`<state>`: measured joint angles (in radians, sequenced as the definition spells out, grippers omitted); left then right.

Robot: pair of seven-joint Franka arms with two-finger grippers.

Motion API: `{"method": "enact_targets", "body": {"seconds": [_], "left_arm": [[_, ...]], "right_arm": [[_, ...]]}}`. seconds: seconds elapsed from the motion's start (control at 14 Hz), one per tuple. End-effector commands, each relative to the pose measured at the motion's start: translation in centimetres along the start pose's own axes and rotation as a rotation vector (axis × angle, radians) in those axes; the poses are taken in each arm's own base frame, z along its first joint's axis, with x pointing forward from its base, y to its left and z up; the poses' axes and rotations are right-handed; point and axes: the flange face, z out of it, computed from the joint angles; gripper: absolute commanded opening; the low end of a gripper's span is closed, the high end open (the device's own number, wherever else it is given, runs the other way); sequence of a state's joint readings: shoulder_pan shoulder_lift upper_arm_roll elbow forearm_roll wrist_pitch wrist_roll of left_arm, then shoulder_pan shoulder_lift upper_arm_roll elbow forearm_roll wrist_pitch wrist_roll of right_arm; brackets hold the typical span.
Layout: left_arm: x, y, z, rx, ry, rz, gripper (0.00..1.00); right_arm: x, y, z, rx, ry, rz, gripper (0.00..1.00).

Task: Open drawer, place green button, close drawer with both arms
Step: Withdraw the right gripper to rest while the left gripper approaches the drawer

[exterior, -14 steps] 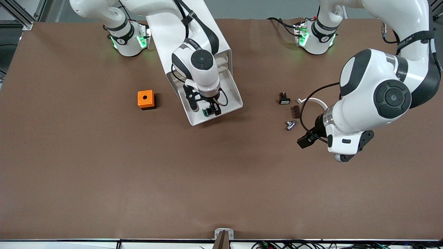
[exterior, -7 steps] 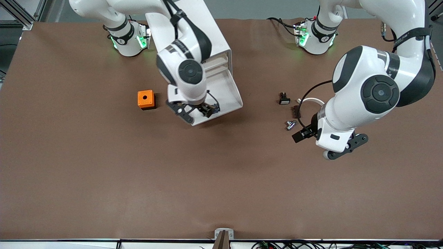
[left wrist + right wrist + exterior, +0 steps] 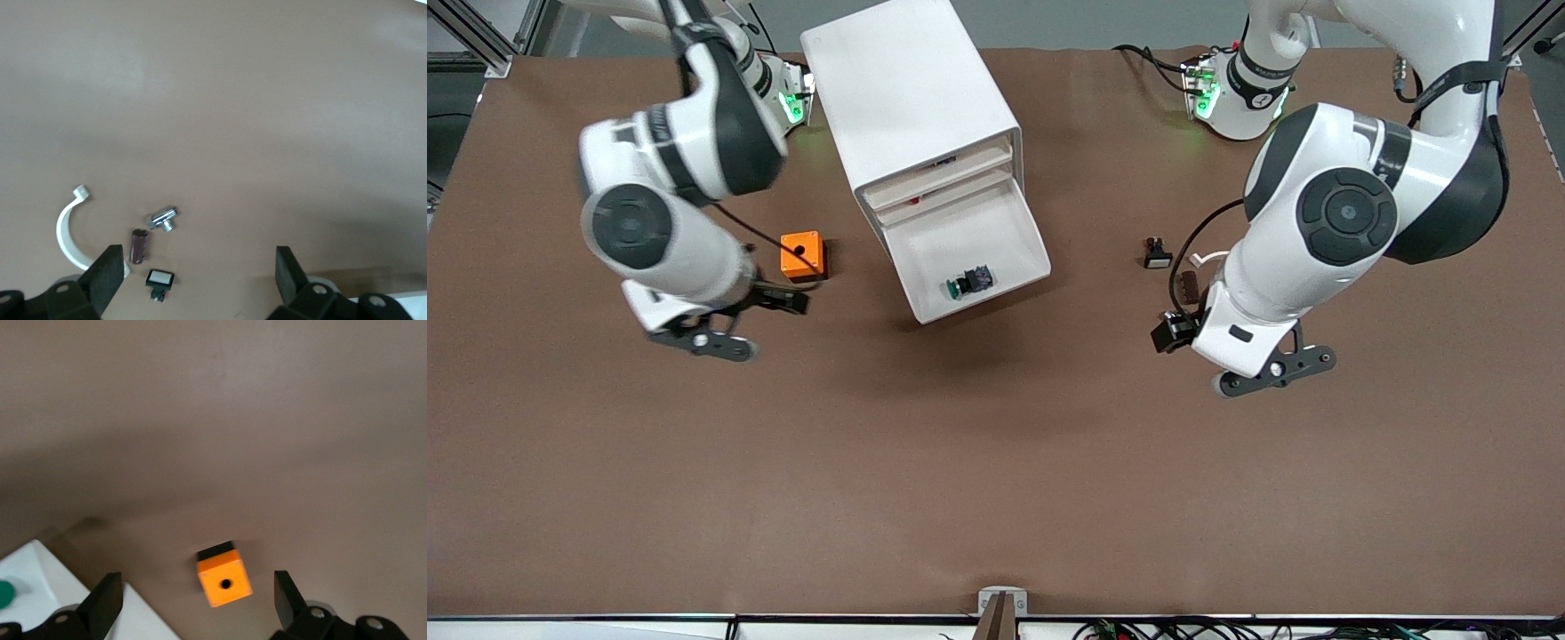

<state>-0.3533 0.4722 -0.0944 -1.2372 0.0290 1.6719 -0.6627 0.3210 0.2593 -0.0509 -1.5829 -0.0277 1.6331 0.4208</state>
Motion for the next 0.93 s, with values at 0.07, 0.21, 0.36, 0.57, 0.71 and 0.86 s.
{"method": "enact_targets", "body": {"seconds": [0.07, 0.21, 0.36, 0.57, 0.71, 0.86], "left_arm": [[0.2, 3.6, 4.9, -0.006, 0.028, 0.064, 1.00], [0.4, 5.3, 8.6, -0.012, 0.017, 0.078, 1.00], [0.8, 6.6, 11.4, -0.031, 0.029, 0.078, 1.00], [1.1, 8.5, 15.9, -0.058, 0.047, 0.087, 1.00], [0.6, 9.9, 19.2, -0.076, 0.047, 0.092, 1.00], [-0.1, 11.4, 22.3, -0.090, 0.050, 0.052, 1.00]], "right_arm": [[0.7, 9.6, -2.6, 0.023, 0.016, -0.156, 1.00], [0.8, 15.0, -4.1, 0.054, 0.039, -0.187, 1.00], [0.3, 18.6, -5.4, 0.071, 0.064, -0.155, 1.00], [-0.1, 19.8, -6.5, 0.079, 0.088, -0.136, 1.00], [0.2, 20.6, -6.3, 0.080, 0.089, -0.135, 1.00], [0.2, 20.9, -6.3, 0.079, 0.086, -0.132, 1.00]]}}
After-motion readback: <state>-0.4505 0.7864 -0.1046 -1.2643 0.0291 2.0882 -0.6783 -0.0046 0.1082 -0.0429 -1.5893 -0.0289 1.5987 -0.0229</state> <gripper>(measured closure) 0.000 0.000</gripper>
